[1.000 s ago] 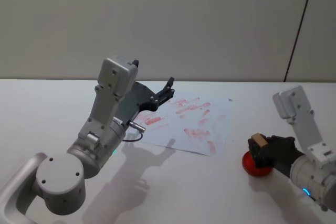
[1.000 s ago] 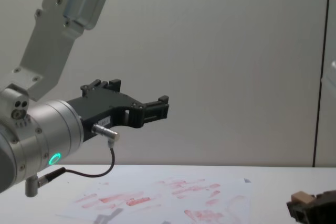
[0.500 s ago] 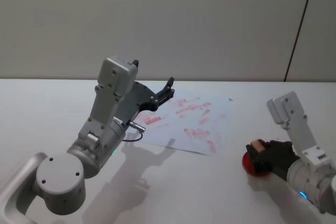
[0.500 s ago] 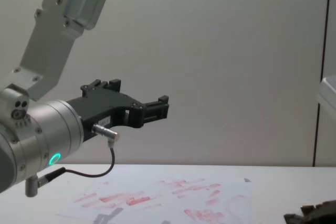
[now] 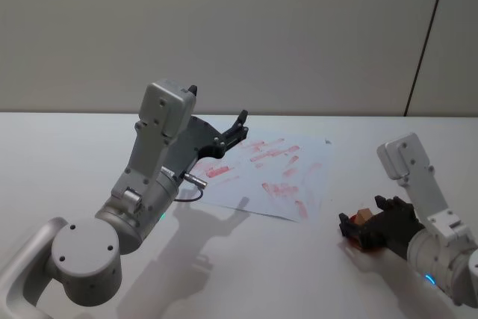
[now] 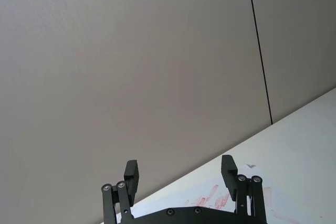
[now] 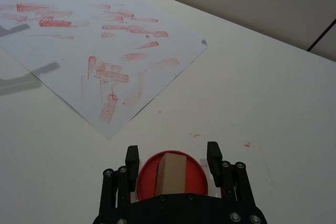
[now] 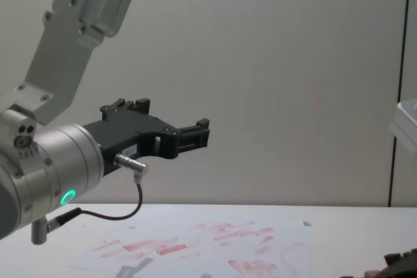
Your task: Use the one hand to pick up the stamp and affix it onto the A4 paper.
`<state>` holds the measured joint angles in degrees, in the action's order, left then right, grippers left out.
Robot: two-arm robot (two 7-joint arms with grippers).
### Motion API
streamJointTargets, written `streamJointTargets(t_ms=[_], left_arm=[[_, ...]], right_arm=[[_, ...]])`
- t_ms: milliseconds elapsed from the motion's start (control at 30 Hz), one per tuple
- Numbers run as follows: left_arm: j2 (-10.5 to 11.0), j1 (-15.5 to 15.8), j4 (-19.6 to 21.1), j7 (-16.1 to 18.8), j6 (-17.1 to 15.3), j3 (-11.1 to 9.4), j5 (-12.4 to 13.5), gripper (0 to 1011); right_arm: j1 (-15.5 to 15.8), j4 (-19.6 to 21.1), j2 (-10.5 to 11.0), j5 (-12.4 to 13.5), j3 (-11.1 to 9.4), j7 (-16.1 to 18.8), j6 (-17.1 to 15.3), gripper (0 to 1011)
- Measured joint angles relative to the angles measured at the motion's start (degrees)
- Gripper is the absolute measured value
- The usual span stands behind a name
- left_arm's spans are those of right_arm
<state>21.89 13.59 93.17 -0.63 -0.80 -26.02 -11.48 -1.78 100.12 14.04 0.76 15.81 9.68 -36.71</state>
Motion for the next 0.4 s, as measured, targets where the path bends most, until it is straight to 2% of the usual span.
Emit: streamJointTargets(t_ms=[133,300,400], left_arm=[[0.0,0.0,0.0,0.0,0.0,0.0,0.0,1002],[0.0,0.0,0.0,0.0,0.0,0.0,0.0,1002],[0.0,0.0,0.0,0.0,0.0,0.0,0.0,1003]], right_arm=[[0.0,-0.1,0.0,-0.1,0.0,0.0,0.0,861],[0.0,-0.2,-0.1,-0.2,0.1,0.1,0.0,991],[-0.1,-0.2,-0.1,-0.2,0.1,0.1,0.0,1001]])
